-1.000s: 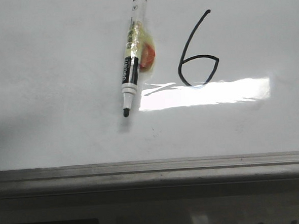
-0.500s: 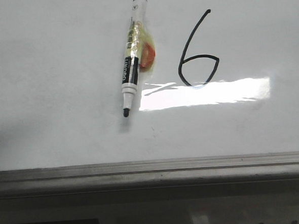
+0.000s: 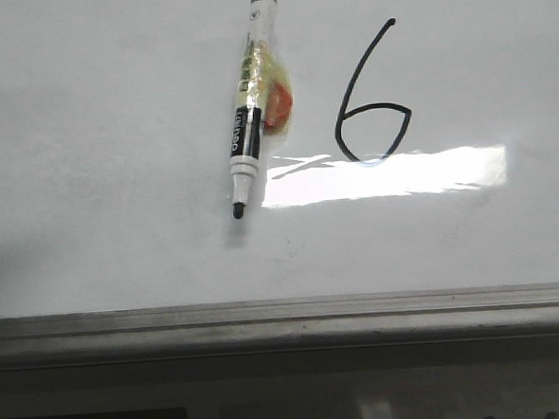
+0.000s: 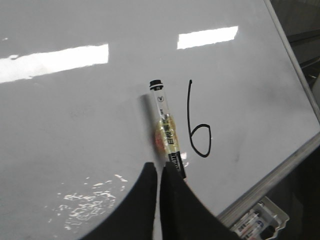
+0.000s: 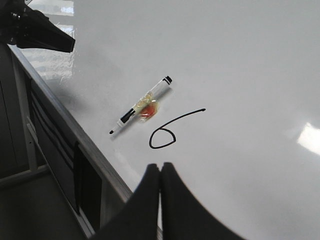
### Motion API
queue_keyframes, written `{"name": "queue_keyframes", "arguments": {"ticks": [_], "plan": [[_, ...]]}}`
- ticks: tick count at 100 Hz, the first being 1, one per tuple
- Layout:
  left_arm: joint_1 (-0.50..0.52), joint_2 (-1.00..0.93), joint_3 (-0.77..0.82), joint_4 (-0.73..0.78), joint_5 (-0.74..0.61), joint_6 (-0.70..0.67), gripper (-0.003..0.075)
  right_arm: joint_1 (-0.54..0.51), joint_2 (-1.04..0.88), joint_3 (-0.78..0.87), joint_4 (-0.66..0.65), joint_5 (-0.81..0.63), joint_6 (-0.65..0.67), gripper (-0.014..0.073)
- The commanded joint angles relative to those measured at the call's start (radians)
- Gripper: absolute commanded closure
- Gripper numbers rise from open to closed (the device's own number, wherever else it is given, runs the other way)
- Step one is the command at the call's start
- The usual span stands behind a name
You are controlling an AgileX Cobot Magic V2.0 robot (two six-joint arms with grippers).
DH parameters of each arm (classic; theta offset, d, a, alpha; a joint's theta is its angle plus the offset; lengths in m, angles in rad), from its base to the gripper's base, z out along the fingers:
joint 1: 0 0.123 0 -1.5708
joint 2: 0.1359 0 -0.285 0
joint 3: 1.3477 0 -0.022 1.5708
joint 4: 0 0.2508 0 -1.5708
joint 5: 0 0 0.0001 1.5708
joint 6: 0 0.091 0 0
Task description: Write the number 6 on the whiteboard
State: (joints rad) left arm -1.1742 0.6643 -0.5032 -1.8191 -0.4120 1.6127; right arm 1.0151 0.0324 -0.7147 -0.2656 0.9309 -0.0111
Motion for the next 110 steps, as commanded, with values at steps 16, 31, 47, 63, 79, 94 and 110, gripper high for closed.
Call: {"name": "queue_keyframes", "arguments": {"ticks": [16, 31, 47, 63, 79, 94, 110], "plan": [[0.219, -0.092, 0.11, 0.43, 0.045, -0.169, 0.0741, -0.005, 0.018, -0.017, -0.017, -0.075, 0.0, 0.0643], [0.463, -0.162, 0.222, 0.876, 0.123, -0.568, 0.0741, -0.005, 0.018, -0.017, -0.017, -0.075, 0.0, 0.0643], [0.673, -0.254, 0.351, 1.432, 0.13, -1.15, 0.0741, -0.005, 0.018, -0.017, -0.017, -0.075, 0.0, 0.0643], [0.819, -0.394, 0.464, 1.623, 0.144, -1.379, 0.0741, -0.005, 0.018, -0.017, -0.017, -0.075, 0.0, 0.0643], [0.944, -0.537, 0.528, 1.629, 0.26, -1.415, 0.0741, -0.005, 0.018, -0.017, -0.017, -0.075, 0.0, 0.0643], [1.058, -0.626, 0.528, 1.654, 0.528, -1.471, 0.0741, -0.005, 0.018, -0.017, -0.017, -0.075, 0.0, 0.0643], [1.148, -0.697, 0.528, 1.682, 0.696, -1.607, 0.0741, -0.005, 0.018, -0.017, -0.017, -0.075, 0.0, 0.0643]]}}
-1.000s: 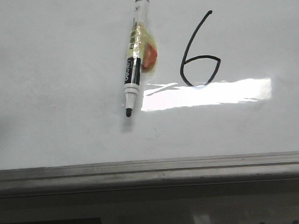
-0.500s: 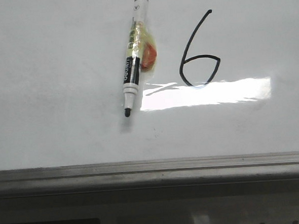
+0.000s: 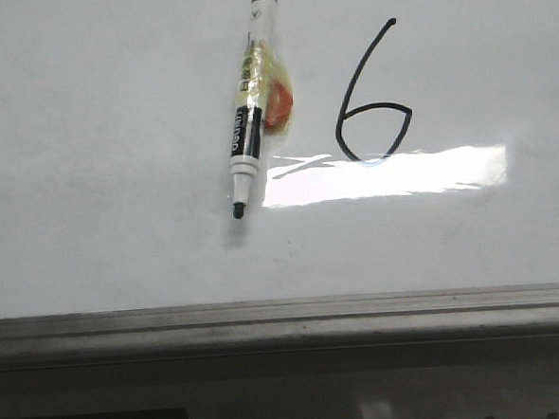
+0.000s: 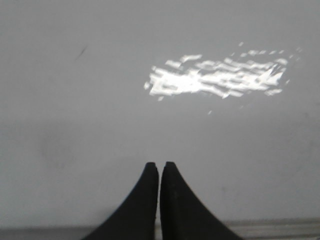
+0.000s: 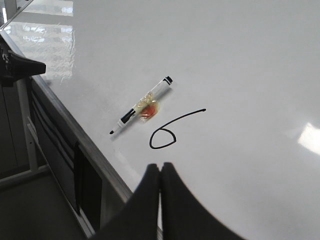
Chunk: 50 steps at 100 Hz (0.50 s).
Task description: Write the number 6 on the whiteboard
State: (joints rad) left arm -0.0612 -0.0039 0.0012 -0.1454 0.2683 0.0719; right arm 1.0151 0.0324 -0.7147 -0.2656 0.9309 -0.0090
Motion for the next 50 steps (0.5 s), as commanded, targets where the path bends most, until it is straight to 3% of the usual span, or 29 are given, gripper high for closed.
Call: {"name": "queue_keyframes", "arguments": {"ticks": [1, 50], "plan": [[0.04, -0.033, 0.023, 0.008, 0.016, -0.066, 0.0741, -0.005, 0.018, -0.017, -0.017, -0.075, -0.003, 0.0643], [0.062, -0.03, 0.023, 0.006, 0.017, -0.066, 0.0741, -0.005, 0.018, -0.017, -0.017, -0.075, -0.003, 0.0643]]}}
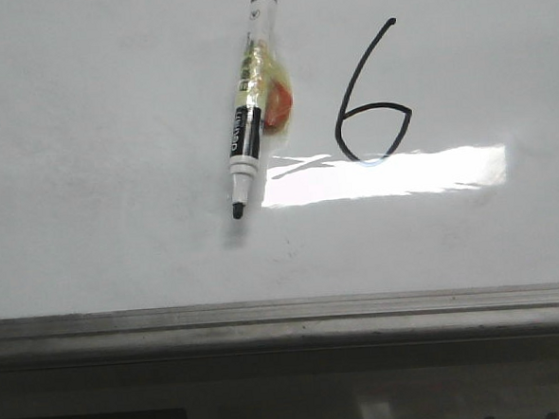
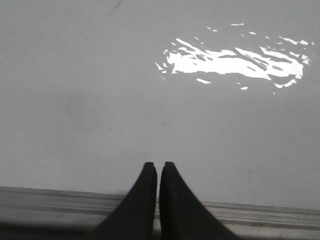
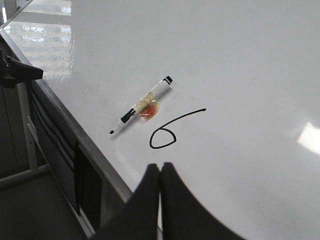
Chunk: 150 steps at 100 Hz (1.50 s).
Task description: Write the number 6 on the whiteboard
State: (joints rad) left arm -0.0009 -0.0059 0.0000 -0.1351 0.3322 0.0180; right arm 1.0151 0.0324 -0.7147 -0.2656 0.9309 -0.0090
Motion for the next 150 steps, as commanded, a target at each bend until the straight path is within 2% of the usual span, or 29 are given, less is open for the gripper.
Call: {"name": "queue_keyframes", "arguments": {"ticks": [1, 62, 72, 79, 87, 94, 100, 112, 119, 129, 136, 141, 150], "plan": [[0.002, -0.028, 0.025, -0.004, -0.046, -0.012, 0.0741, -0.005, 0.018, -0.017, -0.017, -0.075, -0.003, 0.0643], [0.002, -0.028, 0.025, -0.006, -0.046, -0.012, 0.0741, -0.005, 0.018, -0.013, -0.019, -0.072, -0.003, 0.0643], [0.002, -0.028, 0.025, -0.006, -0.046, -0.012, 0.0741, -0.005, 0.018, 0.027, -0.133, -0.059, -0.003, 0.0643], [0.002, -0.028, 0.025, -0.006, -0.046, -0.012, 0.0741, -0.027, 0.018, 0.079, -0.24, -0.151, -0.003, 0.0643], [0.002, -0.028, 0.025, -0.006, -0.046, -0.012, 0.0741, -0.103, 0.022, 0.162, -0.337, -0.339, 0.101, 0.0643], [0.002, -0.028, 0.025, -0.006, -0.046, -0.012, 0.0741, -0.19, 0.022, 0.226, -0.333, -0.432, 0.188, 0.0643], [0.002, -0.028, 0.025, -0.006, -0.046, -0.012, 0.0741, -0.267, 0.026, 0.28, -0.309, -0.482, 0.211, 0.0643], [0.002, -0.028, 0.025, -0.006, -0.046, -0.012, 0.0741, -0.489, 0.04, 0.401, -0.073, -0.543, 0.211, 0.0643], [0.002, -0.028, 0.025, -0.006, -0.046, -0.012, 0.0741, -0.63, 0.043, 0.49, 0.043, -0.643, 0.211, 0.0643], [0.002, -0.028, 0.025, -0.006, -0.046, -0.012, 0.0741, -0.8, 0.044, 0.63, 0.073, -0.88, 0.209, 0.0643], [0.002, -0.028, 0.025, -0.006, -0.046, -0.012, 0.0741, -0.89, 0.044, 0.706, 0.073, -0.978, 0.209, 0.0643], [0.002, -0.028, 0.025, -0.006, -0.046, -0.012, 0.0741, -0.928, 0.044, 0.743, 0.073, -1.002, 0.209, 0.0643], [0.002, -0.028, 0.025, -0.006, -0.046, -0.012, 0.0741, -0.967, 0.04, 0.74, 0.073, -0.871, 0.209, 0.0643]]}}
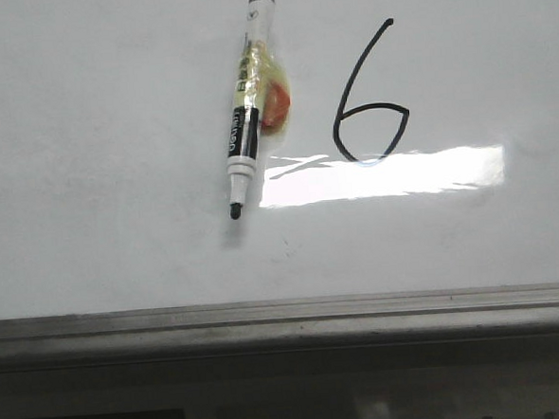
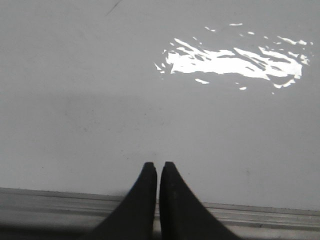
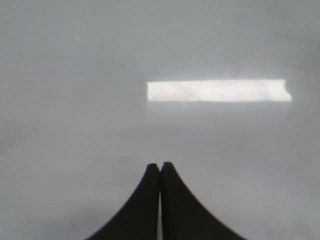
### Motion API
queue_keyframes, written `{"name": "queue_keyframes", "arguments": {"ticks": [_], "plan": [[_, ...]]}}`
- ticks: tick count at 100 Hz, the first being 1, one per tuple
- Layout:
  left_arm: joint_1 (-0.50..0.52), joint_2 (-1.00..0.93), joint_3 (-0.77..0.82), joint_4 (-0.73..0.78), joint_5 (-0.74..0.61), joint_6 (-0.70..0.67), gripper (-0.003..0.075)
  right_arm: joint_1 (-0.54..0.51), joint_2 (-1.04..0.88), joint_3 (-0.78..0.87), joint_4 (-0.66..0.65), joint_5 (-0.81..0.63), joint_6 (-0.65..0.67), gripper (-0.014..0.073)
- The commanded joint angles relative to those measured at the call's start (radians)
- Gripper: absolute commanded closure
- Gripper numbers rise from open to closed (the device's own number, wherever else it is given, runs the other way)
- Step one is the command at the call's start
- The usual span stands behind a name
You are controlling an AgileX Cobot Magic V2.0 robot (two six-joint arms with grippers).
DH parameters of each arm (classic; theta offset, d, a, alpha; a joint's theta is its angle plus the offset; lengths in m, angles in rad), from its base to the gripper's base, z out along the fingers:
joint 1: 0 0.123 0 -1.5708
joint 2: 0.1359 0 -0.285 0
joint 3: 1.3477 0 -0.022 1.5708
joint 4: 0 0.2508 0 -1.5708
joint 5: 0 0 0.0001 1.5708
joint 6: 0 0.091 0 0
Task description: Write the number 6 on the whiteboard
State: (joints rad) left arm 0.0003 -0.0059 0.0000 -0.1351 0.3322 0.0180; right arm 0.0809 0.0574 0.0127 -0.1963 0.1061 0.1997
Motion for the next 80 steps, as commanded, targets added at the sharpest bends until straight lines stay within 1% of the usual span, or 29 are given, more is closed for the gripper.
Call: {"name": "queue_keyframes", "arguments": {"ticks": [1, 19, 80], "plan": [[0.0, -0.028, 0.025, -0.006, -0.046, -0.012, 0.0741, -0.032, 0.015, 0.013, 0.004, -0.046, 0.001, 0.0643], [0.0, -0.028, 0.025, -0.006, -0.046, -0.012, 0.0741, -0.035, -0.09, 0.013, 0.004, 0.206, 0.001, 0.0643], [0.0, -0.028, 0.025, -0.011, -0.046, -0.012, 0.0741, -0.035, -0.084, 0.013, 0.002, 0.199, 0.001, 0.0643]]}}
